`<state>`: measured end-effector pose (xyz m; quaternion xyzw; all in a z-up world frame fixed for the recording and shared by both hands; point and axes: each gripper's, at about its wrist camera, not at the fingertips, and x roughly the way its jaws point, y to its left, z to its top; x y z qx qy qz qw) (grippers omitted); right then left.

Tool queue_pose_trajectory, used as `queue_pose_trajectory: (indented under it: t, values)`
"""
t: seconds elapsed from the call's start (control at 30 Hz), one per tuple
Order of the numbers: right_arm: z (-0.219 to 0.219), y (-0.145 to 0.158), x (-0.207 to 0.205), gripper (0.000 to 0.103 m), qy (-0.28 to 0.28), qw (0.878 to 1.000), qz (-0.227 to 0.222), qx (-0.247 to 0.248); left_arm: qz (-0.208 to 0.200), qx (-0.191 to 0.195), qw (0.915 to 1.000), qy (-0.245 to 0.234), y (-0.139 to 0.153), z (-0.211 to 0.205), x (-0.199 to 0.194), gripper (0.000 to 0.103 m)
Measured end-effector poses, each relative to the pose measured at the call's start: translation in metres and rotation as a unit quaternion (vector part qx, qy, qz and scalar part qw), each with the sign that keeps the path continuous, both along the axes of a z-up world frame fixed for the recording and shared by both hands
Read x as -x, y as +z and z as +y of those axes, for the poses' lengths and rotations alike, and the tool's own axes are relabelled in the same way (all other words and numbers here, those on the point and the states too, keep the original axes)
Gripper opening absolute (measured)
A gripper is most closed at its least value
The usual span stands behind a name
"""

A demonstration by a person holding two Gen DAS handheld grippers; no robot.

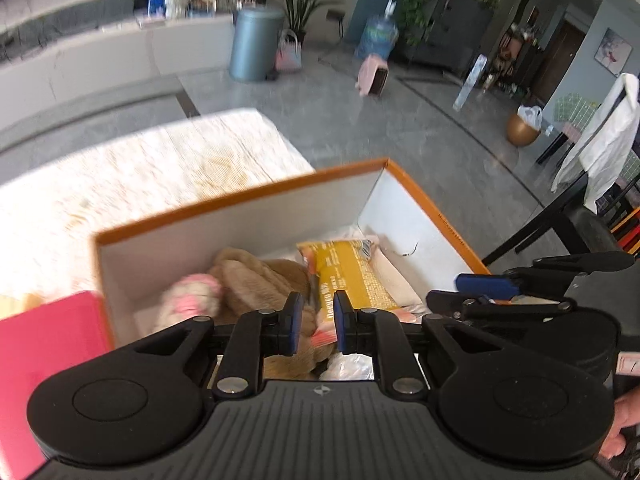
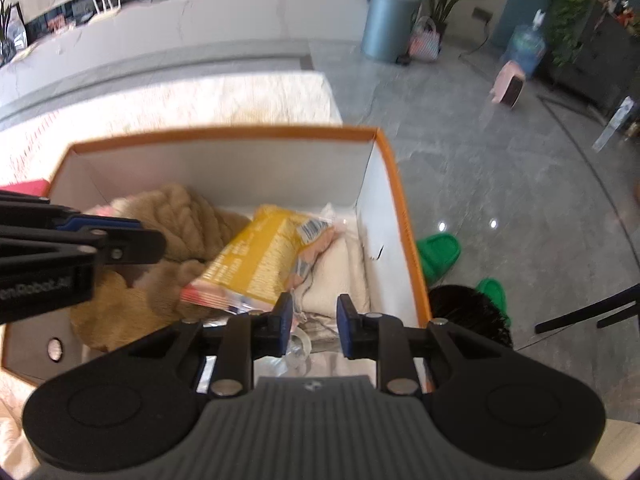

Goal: Organize soft objects
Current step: 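Move both tools back over the white cloth and yellow cloth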

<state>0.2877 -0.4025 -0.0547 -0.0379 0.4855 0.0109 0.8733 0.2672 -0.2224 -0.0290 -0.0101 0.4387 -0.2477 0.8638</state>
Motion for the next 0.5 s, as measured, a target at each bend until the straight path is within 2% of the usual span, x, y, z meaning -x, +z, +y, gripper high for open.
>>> queue_pose_trajectory:
  t: [0.13,0.27,0.5]
  values:
    - [0.016,0.025,0.031,0.032,-0.006,0.998,-0.052,-0.017,-0.054,-0.003,0.9985,0.006,0.027,0.028,0.032,0.018]
    - [0.042,0.044,0.069,0.035,-0.008,0.993,-0.109,-0.051,-0.094,-0.002,0.9949,0.039,0.043,0.066,0.069,0.019]
    - [0.113,0.058,0.125,0.035,0.014,0.977,-0.166,-0.132,-0.131,-0.008,0.9864,0.100,0.054,0.134,0.124,0.019]
